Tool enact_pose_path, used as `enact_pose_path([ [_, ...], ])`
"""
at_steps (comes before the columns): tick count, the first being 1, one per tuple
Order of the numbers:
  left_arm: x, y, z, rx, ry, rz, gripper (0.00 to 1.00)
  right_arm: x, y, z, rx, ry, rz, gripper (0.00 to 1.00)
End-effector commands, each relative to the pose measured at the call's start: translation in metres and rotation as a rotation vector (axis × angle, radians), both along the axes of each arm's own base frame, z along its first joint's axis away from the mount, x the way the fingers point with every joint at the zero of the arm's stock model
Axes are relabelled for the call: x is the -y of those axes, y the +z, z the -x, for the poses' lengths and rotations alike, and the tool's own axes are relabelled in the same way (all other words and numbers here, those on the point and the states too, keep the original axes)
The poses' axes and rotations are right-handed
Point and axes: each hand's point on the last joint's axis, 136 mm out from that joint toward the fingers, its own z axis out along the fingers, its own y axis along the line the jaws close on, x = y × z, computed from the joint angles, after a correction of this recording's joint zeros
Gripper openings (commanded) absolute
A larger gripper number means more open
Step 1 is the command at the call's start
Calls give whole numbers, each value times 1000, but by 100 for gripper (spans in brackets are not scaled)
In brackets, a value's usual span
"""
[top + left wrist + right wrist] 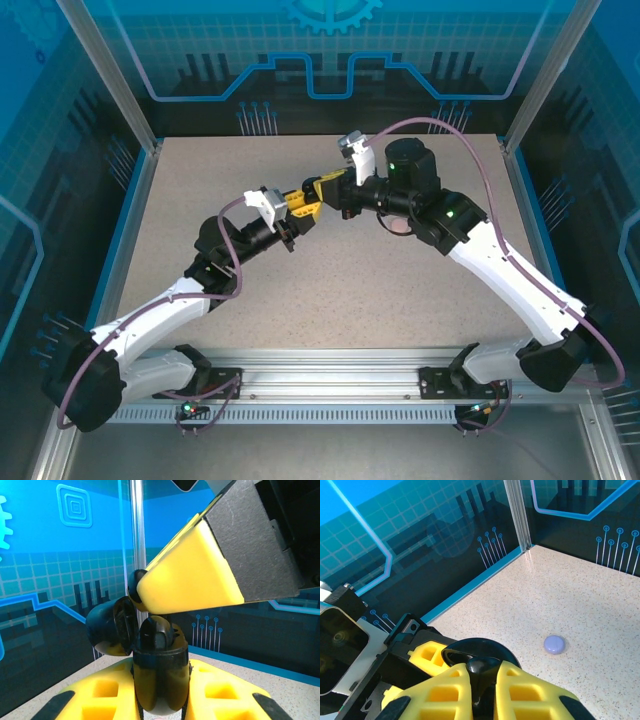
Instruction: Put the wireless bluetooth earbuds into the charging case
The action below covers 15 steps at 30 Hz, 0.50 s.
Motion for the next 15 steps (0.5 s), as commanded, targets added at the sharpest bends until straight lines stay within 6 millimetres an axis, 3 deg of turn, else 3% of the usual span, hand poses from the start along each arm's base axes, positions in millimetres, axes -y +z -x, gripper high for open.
enact_pose_path([
  [1,3,21,5,56,-17,23,0,-6,-5,0,4,14,9,13],
  [15,2,25,3,65,-4,27,0,2,-12,10,6,23,34,12],
])
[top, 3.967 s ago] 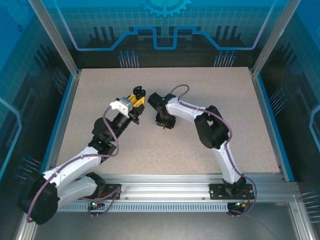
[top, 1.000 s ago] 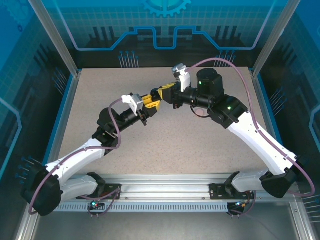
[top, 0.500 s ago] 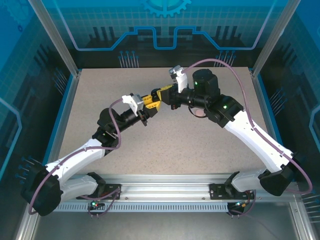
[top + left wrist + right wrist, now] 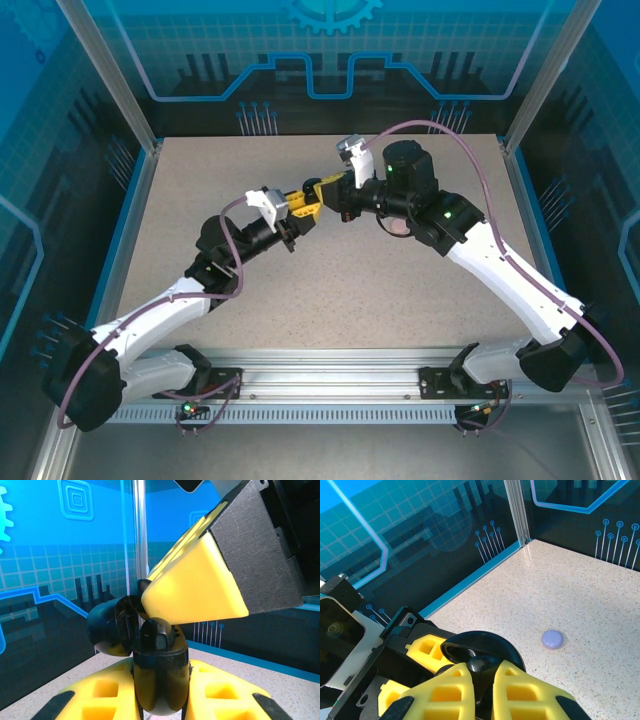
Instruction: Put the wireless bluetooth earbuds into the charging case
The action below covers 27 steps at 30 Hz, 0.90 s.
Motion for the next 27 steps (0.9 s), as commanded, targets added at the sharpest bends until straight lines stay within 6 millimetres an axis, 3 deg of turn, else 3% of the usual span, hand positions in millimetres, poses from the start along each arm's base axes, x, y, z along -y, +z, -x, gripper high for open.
enact_pose_path([
  [1,2,30,5,82,-10,37,0,2,-1,11,12,21,13,12],
  [9,1,30,4,82,-4,38,0,-1,-9,13,-11,34,26,13],
  [20,3,28,4,74,-14,37,0,13,15,-6,-2,-104,-30,48],
  [27,3,25,4,71,-12,34,0,26,40,-3,-6,-144,-141,75],
])
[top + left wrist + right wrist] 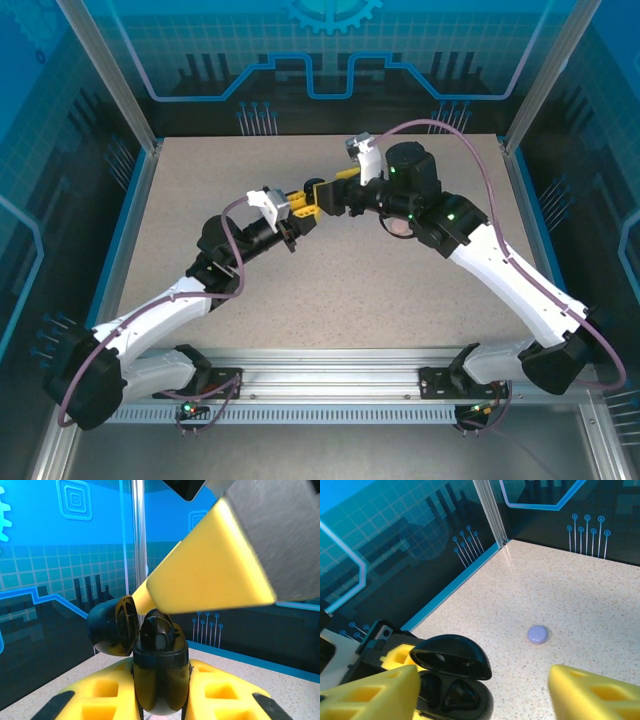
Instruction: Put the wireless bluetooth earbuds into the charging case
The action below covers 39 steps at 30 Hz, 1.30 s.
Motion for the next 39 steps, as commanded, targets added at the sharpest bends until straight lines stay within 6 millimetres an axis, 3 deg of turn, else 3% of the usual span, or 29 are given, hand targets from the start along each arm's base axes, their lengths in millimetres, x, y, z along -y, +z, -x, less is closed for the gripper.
enact_pose_path([
  [1,2,26,4,69,-12,33,0,14,43,7,52,-29,-133,77],
  [6,2,24,6,66,-17,30,0,35,59,5,29,-77,-206,82],
  [13,8,14,8,35,-55,15,0,48,37,-25,-120,-116,-76,75],
  [16,13,10,9,12,-88,14,0,46,22,-38,-190,-99,-12,60],
  [20,22,5,10,-10,-131,8,0,36,1,-54,-274,-58,60,32],
  [24,31,3,11,-22,-160,2,0,20,-19,-63,-347,3,89,19],
  [31,37,2,9,-25,-167,0,0,-4,-43,-56,-404,94,171,12],
  [39,38,0,3,-24,-147,-10,0,4,-41,-28,-386,107,185,10],
])
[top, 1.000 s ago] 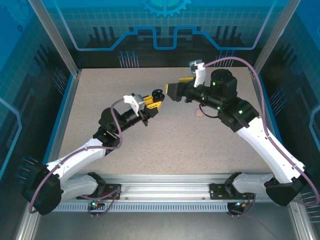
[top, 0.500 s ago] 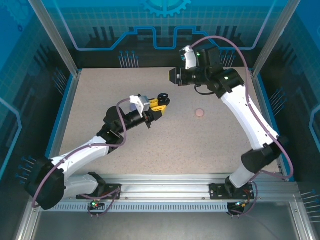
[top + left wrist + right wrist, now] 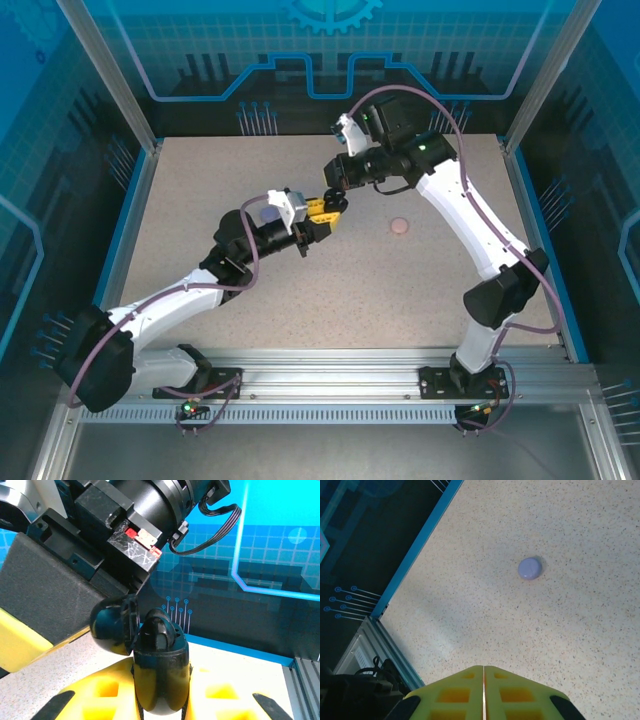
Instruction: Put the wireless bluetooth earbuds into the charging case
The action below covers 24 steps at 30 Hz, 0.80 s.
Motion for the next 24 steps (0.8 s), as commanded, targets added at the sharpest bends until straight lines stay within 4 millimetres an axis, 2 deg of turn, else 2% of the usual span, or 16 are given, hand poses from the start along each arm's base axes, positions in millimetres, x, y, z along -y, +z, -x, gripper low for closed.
enact_pose_path([
  [1,4,19,-2,39,-6,27,0,8,17,28,23,36,-16,10],
  [7,6,16,-6,32,-2,21,0,16,20,47,33,31,-24,10],
  [11,7,11,-9,19,1,17,0,31,15,40,63,-63,14,16],
  [13,7,6,-13,-4,13,17,0,49,10,26,76,-169,42,27],
  [15,6,-4,-20,-49,43,14,0,79,1,10,69,-320,77,32],
  [18,7,-28,-30,-132,72,-9,0,121,-21,-5,9,-496,60,46],
  [21,7,-53,-38,-224,99,-22,0,146,-46,-5,-24,-586,46,52],
  [24,7,-81,-48,-312,134,-32,0,158,-73,5,-52,-617,65,55],
])
